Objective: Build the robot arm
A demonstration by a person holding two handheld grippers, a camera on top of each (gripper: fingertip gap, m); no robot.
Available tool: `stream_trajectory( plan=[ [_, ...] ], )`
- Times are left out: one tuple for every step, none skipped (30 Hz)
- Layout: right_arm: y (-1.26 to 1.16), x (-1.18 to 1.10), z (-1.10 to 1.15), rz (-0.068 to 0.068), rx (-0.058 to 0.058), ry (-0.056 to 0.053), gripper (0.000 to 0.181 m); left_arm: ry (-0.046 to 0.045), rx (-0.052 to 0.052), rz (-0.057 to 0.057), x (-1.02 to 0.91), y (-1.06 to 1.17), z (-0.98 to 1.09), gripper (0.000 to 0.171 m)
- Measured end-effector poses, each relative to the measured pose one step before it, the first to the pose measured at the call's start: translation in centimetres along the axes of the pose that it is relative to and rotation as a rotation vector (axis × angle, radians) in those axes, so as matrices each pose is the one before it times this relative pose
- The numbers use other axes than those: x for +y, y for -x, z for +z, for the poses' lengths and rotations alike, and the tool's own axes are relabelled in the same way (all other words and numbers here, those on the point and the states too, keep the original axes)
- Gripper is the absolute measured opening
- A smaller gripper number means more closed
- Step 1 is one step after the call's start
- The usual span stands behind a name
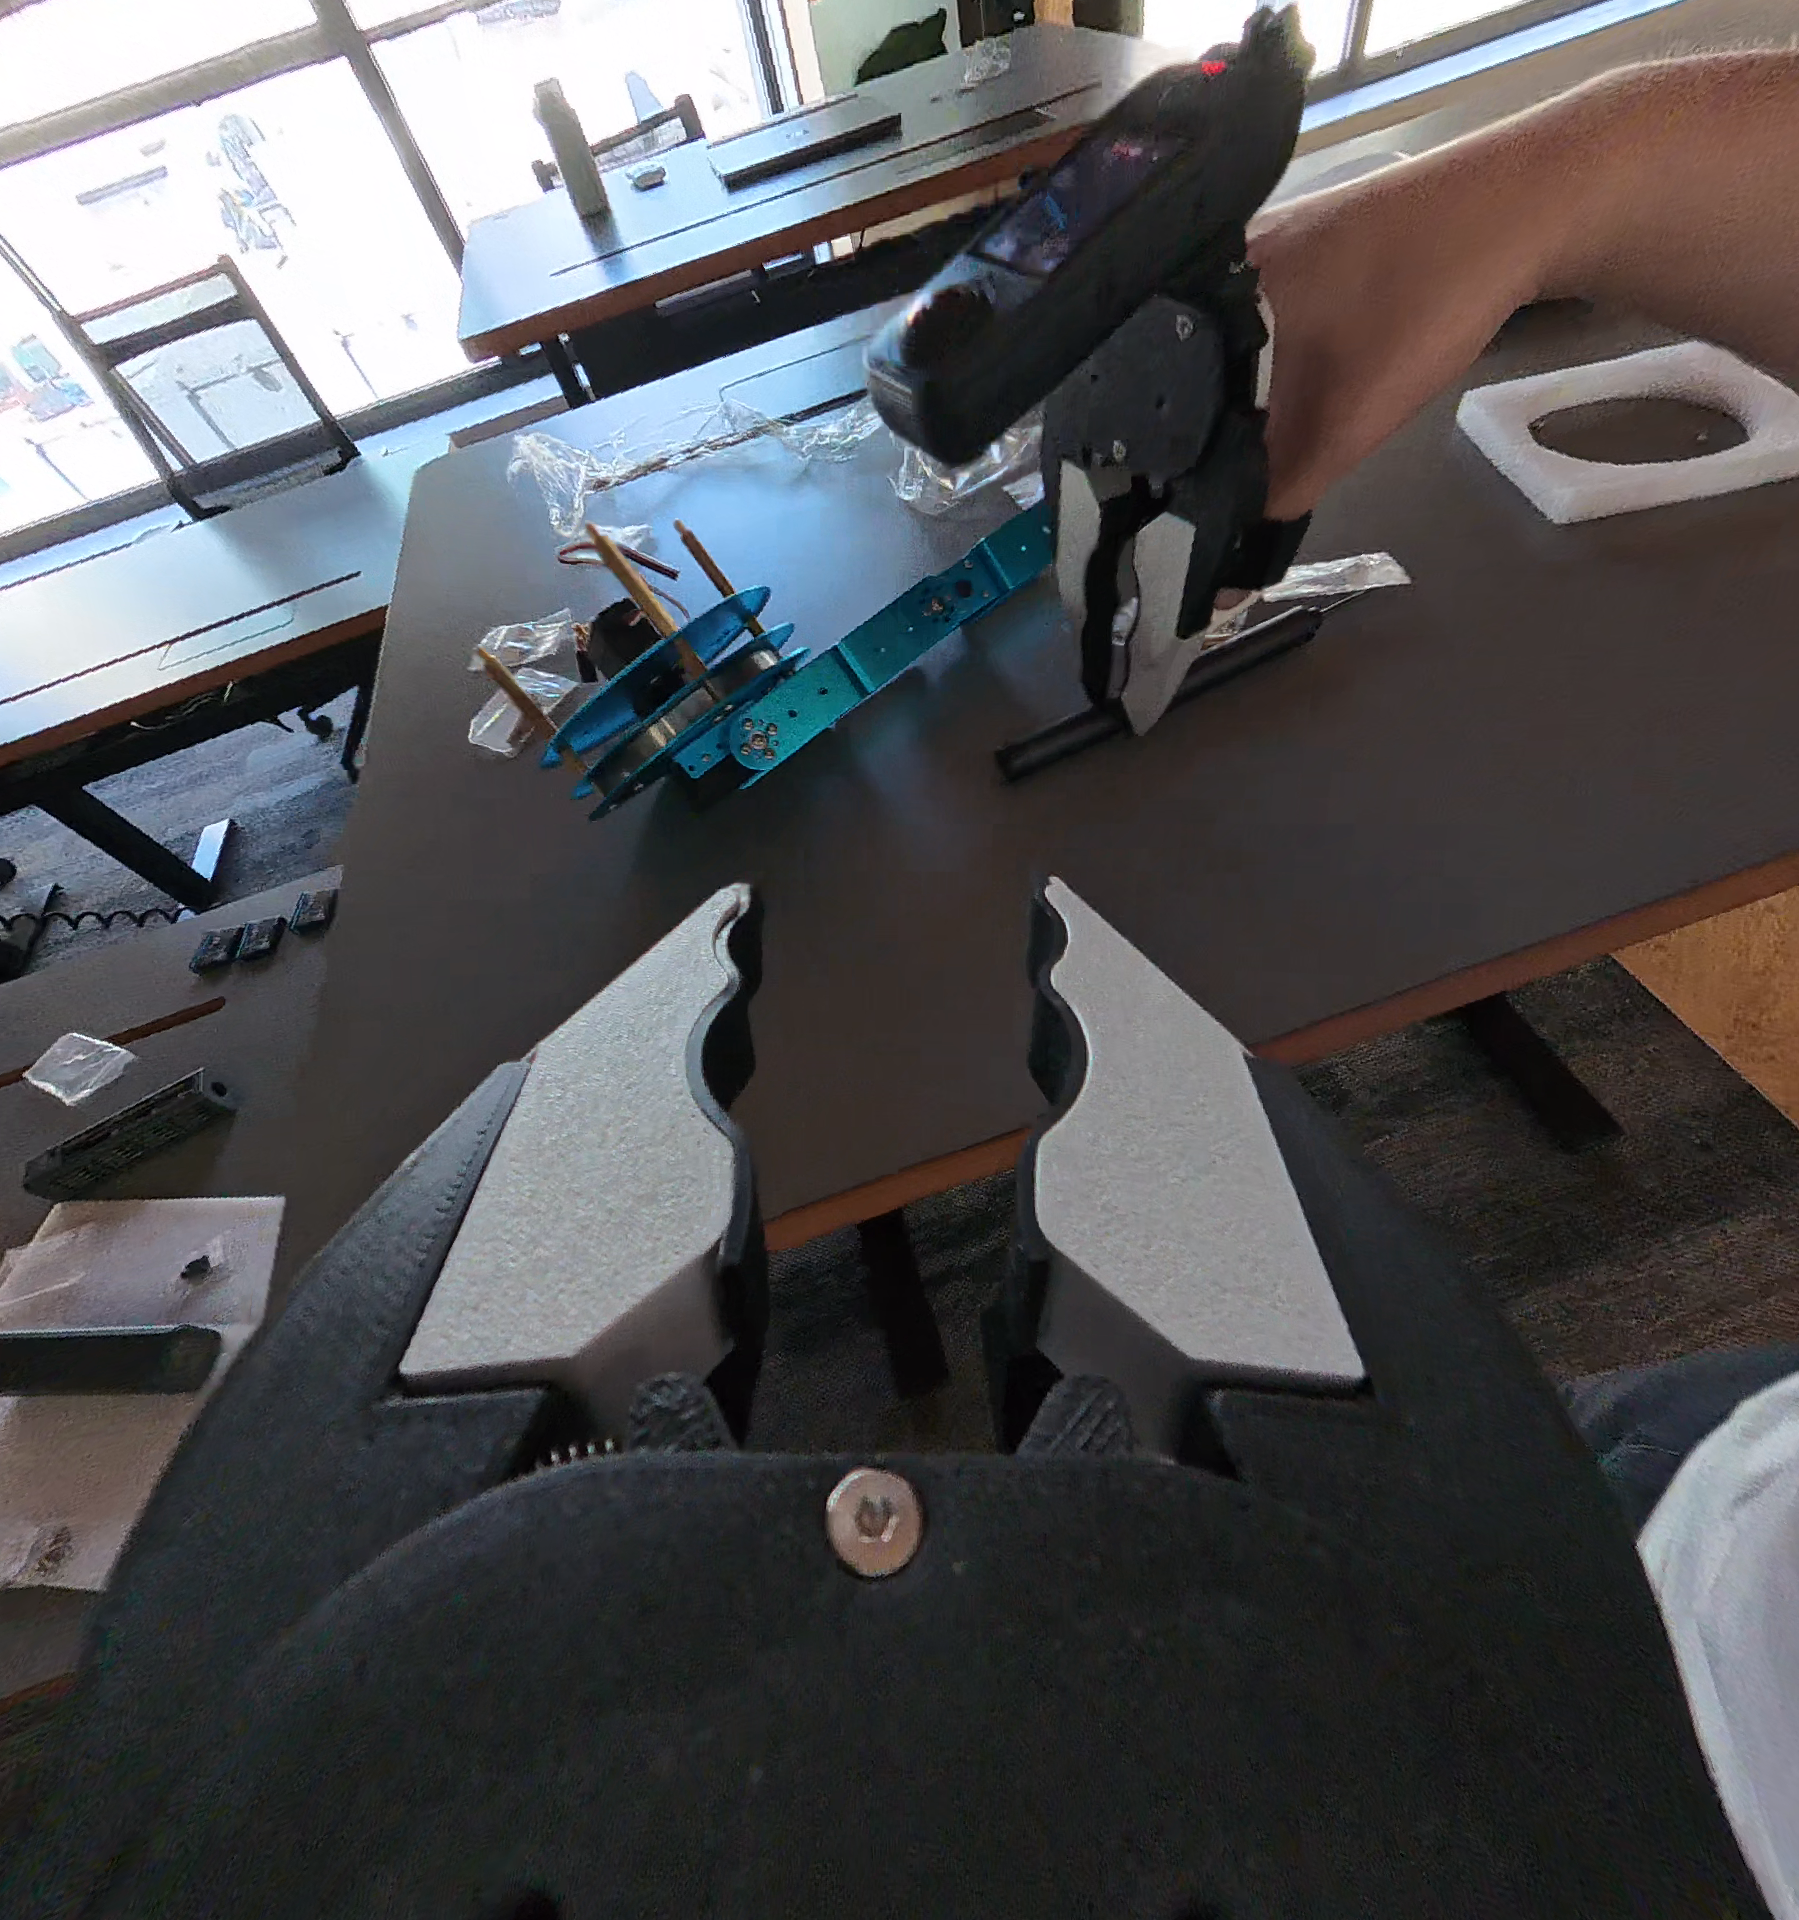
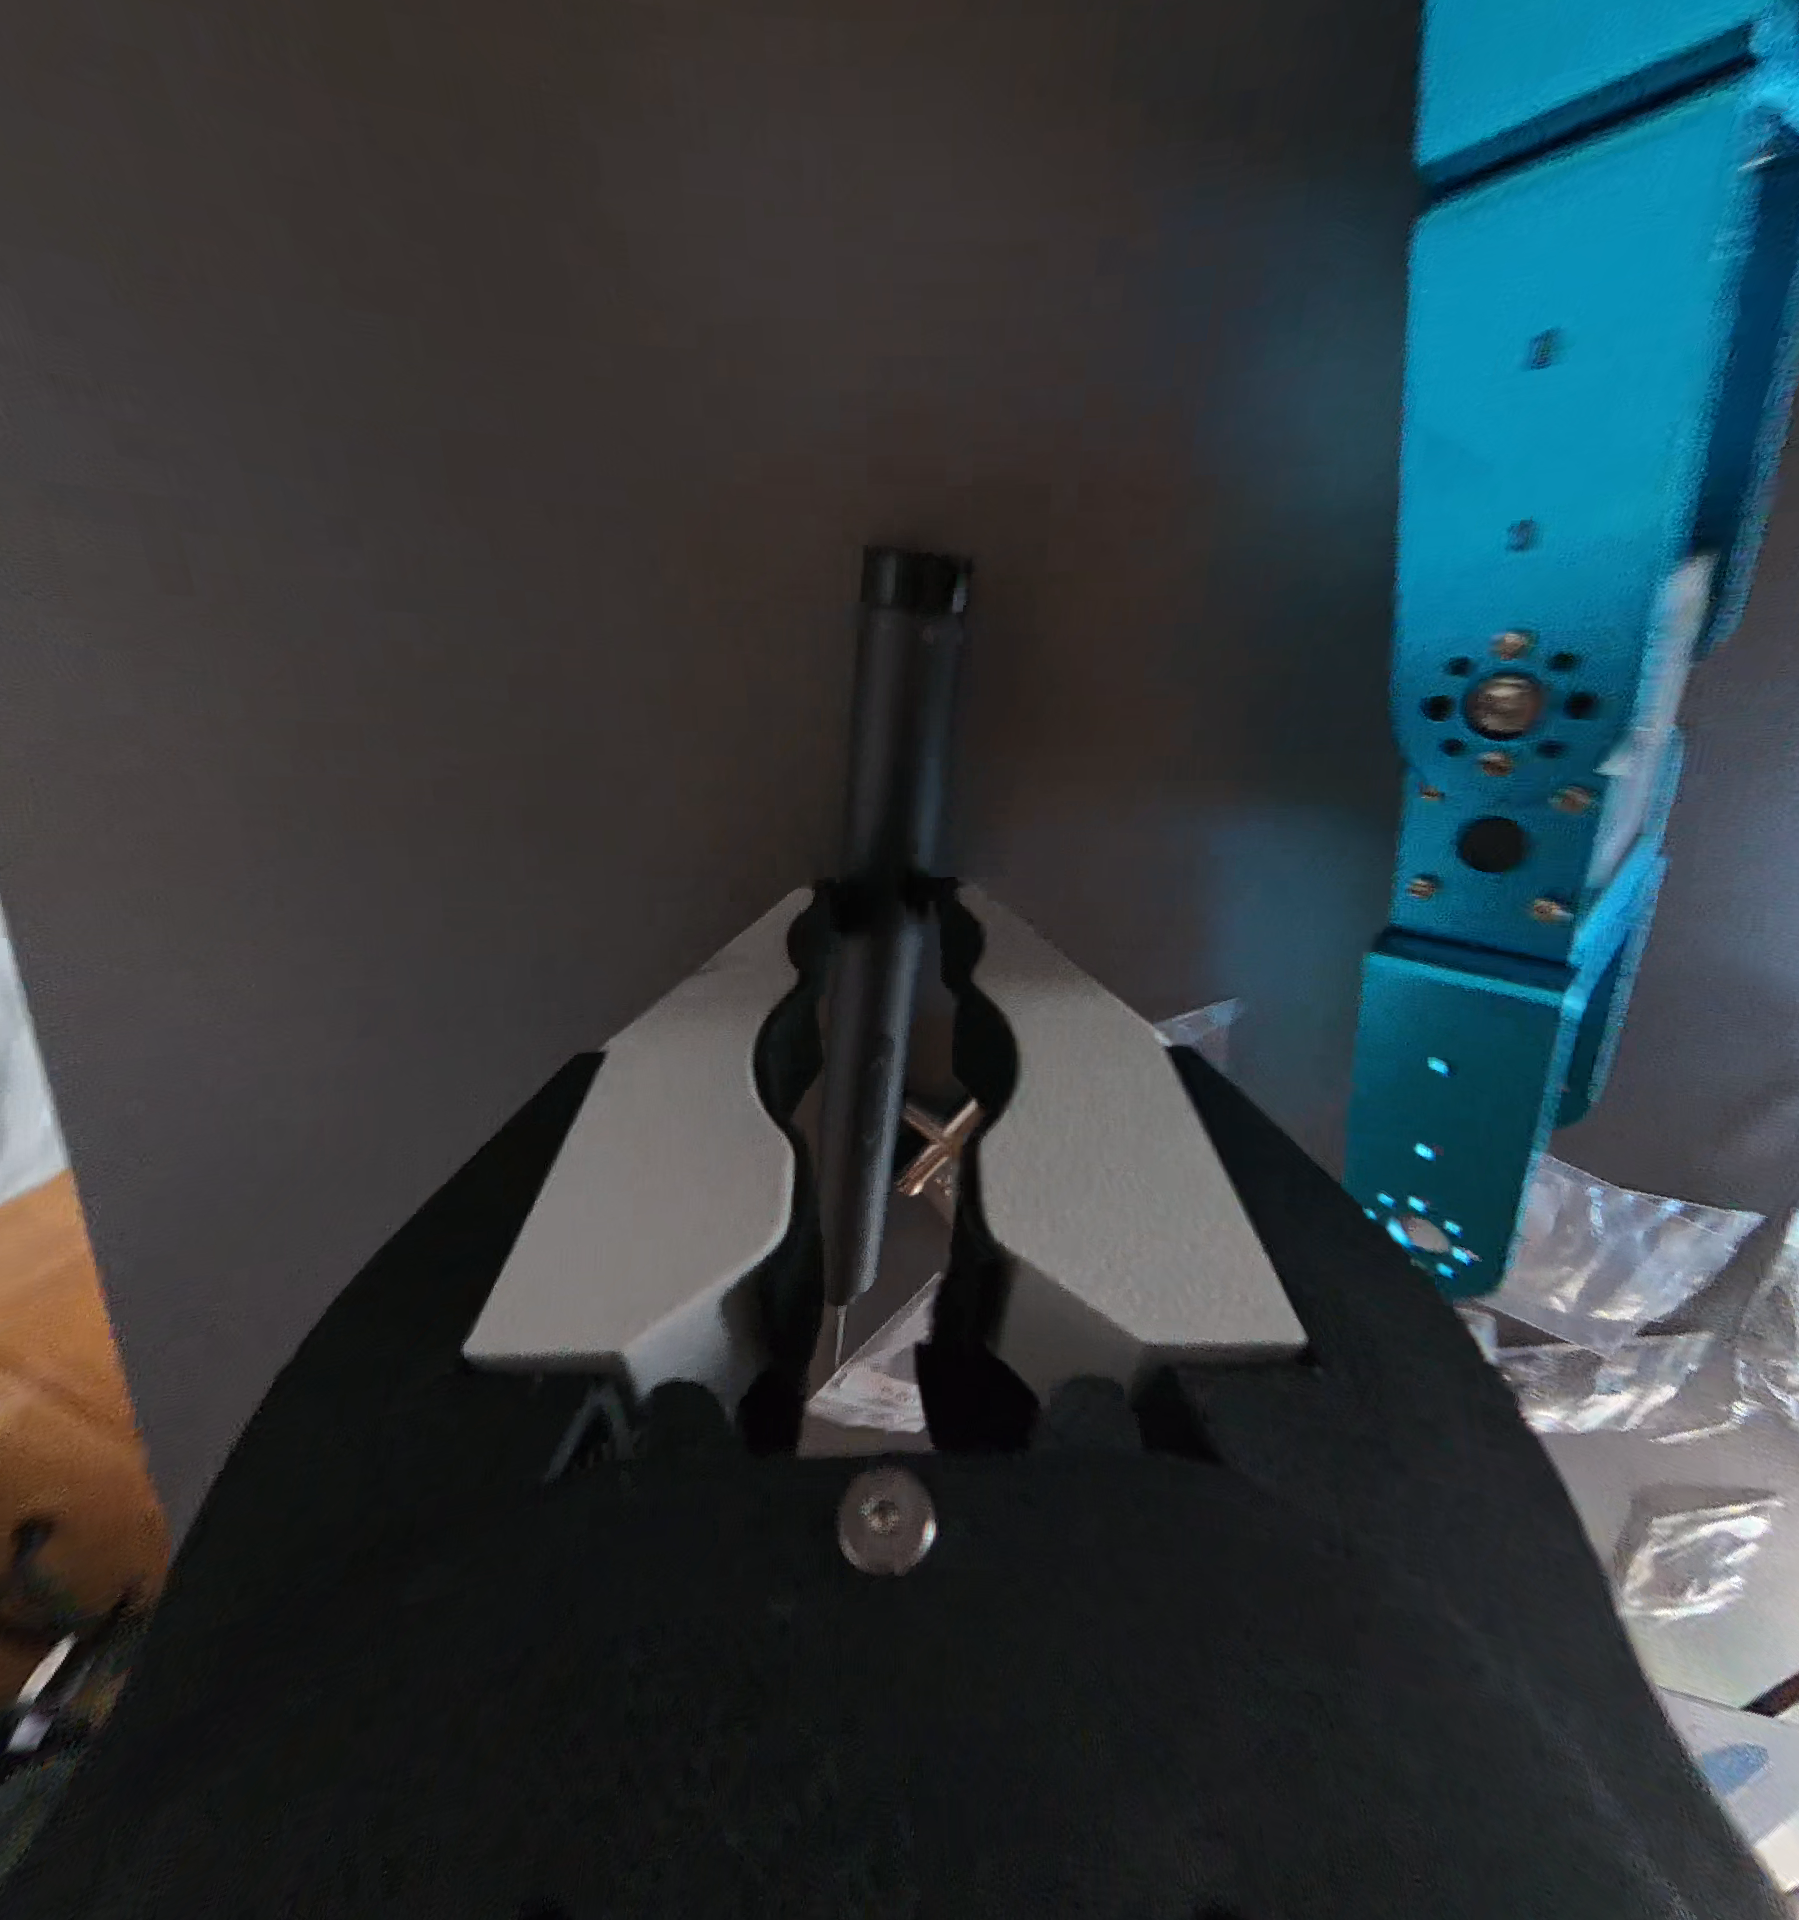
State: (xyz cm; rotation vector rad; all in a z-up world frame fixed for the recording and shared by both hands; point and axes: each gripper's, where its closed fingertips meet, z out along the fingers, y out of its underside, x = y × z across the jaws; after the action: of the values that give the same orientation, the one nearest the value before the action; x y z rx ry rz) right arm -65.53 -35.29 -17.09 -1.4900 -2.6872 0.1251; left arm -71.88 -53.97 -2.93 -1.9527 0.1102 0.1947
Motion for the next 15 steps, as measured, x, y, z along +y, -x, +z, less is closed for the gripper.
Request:
stream_trajectory(
  plan=[
    [0.129,0.027,0.084,0.0022,-0.0068,0.0164,0.017,-0.01659,-0.0012,0.0001,-0.132,0.629,-0.094,0.050],
    [0.134,0.077,-0.007,0.0037,-0.0049,0.0102,0.017,-0.02445,0.0065,-0.0056,-0.215,0.498,0.056,0.048],
    [0.289,0.058,-0.058,0.0116,-0.0150,0.0019,0.016,-0.02850,0.0172,-0.0145,-0.258,0.351,0.253,0.046],
    [0.302,-0.045,-0.217,0.0235,-0.0167,-0.0146,0.016,-0.02493,0.0244,-0.0217,-0.154,0.282,0.474,0.044],
    [0.143,-0.223,-0.538,0.0317,-0.0058,-0.0443,0.017,-0.01020,0.0311,-0.0253,0.022,0.159,0.644,0.043],
    [0.244,-0.234,-0.931,0.0389,-0.0114,-0.0617,0.017,0.00111,0.0367,-0.0227,0.044,-0.045,0.747,0.046],
    [0.368,-0.178,-1.262,0.0387,-0.0160,-0.0679,0.016,-0.00193,0.0311,-0.0156,-0.096,-0.130,0.803,0.048],
    [0.275,-0.109,-1.540,0.0335,-0.0060,-0.0723,0.016,-0.00994,0.0284,-0.0068,-0.251,-0.265,0.872,0.048],
    [0.092,-0.075,-1.740,0.0345,0.0073,-0.0770,0.016,-0.00945,0.0387,-0.0030,-0.351,-0.613,0.973,0.048],
    [-0.078,-0.092,-1.867,0.0338,0.0168,-0.0808,0.016,-0.00951,0.0498,-0.0022,-0.485,-0.919,1.129,0.049],
    [-0.157,-0.127,-1.943,0.0297,0.0187,-0.0872,0.016,-0.01271,0.0572,-0.0015,-0.627,-1.089,1.324,0.049],
    [-0.213,-0.155,-1.967,0.0258,0.0193,-0.0900,0.016,-0.01507,0.0650,-0.0026,-0.784,-1.245,1.539,0.049],
    [-0.287,-0.113,-1.951,0.0266,0.0202,-0.0879,0.016,-0.01582,0.0680,-0.0041,-0.873,-1.255,1.776,0.049],
    [-0.214,-0.080,-1.890,0.0201,0.0144,-0.0854,0.016,-0.00881,0.0579,-0.0091,-0.840,-1.013,1.986,0.047],
    [-0.182,-0.068,-1.818,0.0088,0.0122,-0.0840,0.016,0.00199,0.0567,-0.0150,-0.839,-1.017,2.105,0.046]
  ],
)
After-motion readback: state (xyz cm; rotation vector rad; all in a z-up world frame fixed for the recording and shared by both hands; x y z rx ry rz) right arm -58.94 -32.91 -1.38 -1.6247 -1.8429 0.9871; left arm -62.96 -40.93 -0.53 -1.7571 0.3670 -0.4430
